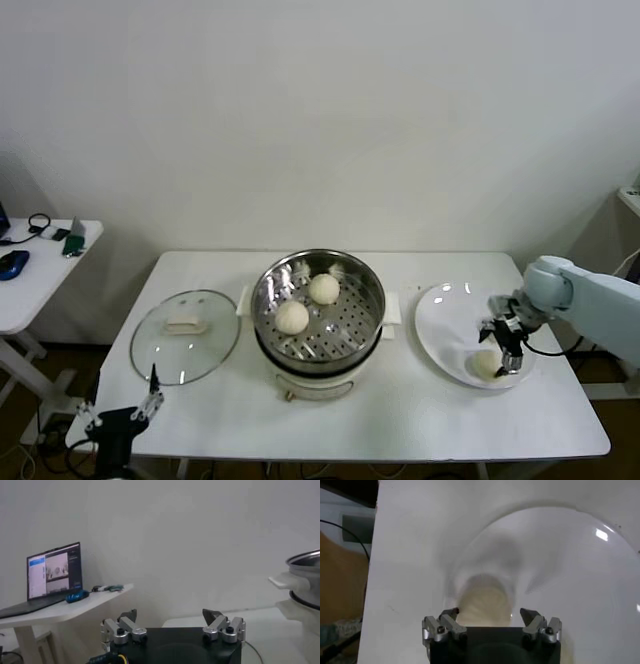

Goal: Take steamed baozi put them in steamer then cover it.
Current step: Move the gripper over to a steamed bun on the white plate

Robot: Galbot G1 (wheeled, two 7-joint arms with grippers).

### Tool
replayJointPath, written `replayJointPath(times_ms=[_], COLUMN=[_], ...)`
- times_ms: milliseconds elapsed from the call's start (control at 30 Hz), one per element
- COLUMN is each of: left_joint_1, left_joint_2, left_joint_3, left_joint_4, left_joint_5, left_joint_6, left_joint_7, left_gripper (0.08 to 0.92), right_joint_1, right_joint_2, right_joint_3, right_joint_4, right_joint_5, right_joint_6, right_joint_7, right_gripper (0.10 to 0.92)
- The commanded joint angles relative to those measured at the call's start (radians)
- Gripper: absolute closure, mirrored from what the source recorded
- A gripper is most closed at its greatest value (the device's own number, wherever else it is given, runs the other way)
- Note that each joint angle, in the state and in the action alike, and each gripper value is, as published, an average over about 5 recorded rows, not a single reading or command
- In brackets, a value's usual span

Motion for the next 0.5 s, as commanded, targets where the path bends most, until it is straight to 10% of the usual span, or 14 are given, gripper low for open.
replayJointPath(times_ms=[33, 500], left_joint_1=[-0.003, -0.011], left_joint_2=[0.002, 0.004], left_joint_3=[0.000, 0.004], left_joint_4=[0.005, 0.004], left_joint_5=[0.002, 0.005], left_joint_6=[0.002, 0.010], left_joint_7=[-0.001, -0.001], left_gripper=[0.177, 0.177], right_joint_1=[-0.041, -0.033], right_joint_2=[0.013, 0.044], right_joint_3=[0.023, 0.027], right_joint_4=[-0.031, -0.071], right_joint_5=[-0.020, -0.021], right_joint_6=[0.004, 0.014], right_joint_7=[-0.008, -0.025], right_gripper=[0.203, 0.295])
